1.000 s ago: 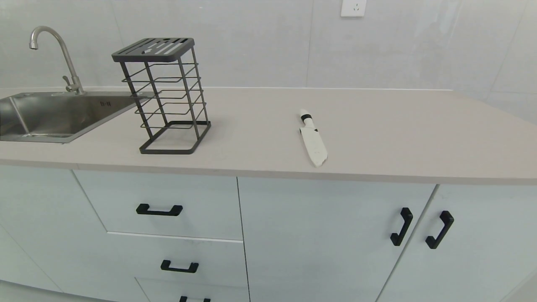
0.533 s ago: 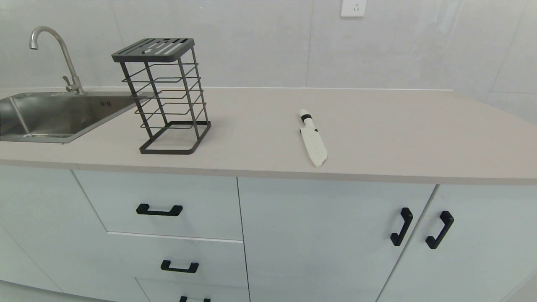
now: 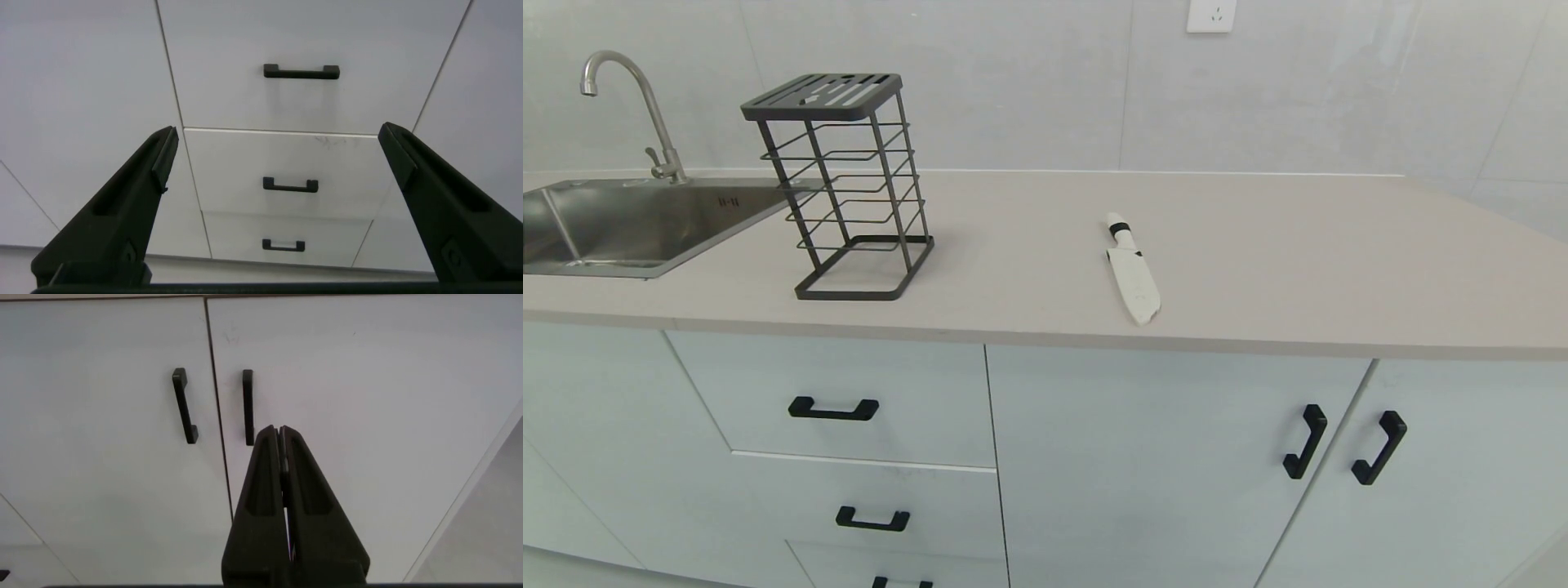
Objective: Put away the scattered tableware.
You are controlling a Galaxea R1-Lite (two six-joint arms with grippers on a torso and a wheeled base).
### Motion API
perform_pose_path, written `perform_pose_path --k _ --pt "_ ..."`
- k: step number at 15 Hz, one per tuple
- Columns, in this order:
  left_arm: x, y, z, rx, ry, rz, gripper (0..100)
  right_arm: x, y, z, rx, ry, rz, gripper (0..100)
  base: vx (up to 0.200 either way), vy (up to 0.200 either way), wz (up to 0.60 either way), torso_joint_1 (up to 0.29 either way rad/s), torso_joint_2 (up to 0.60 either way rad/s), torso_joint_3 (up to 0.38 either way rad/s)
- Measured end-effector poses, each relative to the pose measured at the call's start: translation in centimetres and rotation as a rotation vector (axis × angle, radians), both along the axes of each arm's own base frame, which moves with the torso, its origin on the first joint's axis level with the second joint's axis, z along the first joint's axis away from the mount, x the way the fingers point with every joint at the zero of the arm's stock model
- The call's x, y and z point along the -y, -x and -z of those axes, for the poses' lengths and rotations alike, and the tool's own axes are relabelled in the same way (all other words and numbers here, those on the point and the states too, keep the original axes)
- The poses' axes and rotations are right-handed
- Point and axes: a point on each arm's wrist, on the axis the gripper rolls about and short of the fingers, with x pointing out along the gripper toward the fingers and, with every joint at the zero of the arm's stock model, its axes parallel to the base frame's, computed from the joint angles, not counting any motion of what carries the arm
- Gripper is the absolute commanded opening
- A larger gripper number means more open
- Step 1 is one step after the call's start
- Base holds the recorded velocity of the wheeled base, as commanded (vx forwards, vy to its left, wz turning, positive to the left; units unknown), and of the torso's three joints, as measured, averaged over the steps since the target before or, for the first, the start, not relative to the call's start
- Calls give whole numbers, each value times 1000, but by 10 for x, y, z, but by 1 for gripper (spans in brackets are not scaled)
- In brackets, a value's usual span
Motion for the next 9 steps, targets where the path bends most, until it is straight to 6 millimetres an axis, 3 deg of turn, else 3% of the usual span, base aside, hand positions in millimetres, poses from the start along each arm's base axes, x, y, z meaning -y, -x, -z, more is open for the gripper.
perform_pose_path --k 6,9 --pt "0 0 0 0 2 0 100 0 0 0 0 2 2 0 0 0 0 0 -11 -14" --pt "0 0 0 0 2 0 100 0 0 0 -1 1 2 0 0 0 0 27 -310 -279"
